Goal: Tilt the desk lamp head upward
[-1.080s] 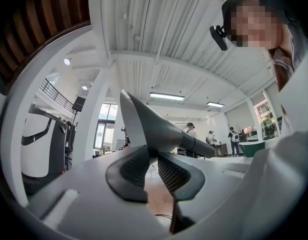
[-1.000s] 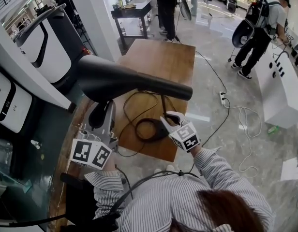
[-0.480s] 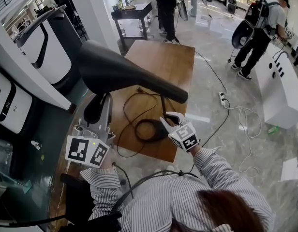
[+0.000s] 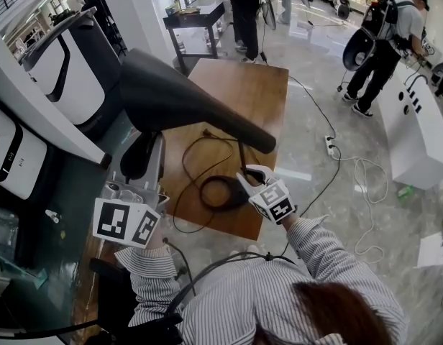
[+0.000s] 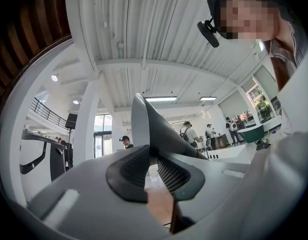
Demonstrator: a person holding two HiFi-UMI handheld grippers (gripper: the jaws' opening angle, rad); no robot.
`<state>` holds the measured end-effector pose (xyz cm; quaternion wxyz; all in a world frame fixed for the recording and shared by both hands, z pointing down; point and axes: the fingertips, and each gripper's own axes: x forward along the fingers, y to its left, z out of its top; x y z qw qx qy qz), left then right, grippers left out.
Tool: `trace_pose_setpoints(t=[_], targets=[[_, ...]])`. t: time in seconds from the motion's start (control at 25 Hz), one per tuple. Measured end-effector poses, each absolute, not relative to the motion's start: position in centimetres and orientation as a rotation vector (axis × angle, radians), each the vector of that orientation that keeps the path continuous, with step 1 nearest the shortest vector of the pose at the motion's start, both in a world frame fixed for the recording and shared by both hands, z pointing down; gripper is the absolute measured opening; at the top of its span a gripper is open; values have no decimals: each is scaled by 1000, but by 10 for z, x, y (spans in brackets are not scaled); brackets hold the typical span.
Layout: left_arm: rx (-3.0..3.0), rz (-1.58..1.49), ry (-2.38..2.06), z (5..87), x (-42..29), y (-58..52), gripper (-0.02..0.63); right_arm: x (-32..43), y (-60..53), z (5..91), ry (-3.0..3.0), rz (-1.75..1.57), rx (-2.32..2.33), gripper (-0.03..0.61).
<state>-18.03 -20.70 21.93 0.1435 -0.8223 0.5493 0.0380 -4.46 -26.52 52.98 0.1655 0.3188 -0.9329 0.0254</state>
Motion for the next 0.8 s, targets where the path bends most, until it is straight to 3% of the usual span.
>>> trace_pose_setpoints(t=[0.8], targets=[[-2370,80,1557,222,-183,-208,40,-49,-270,537,-2638,80,936,46]])
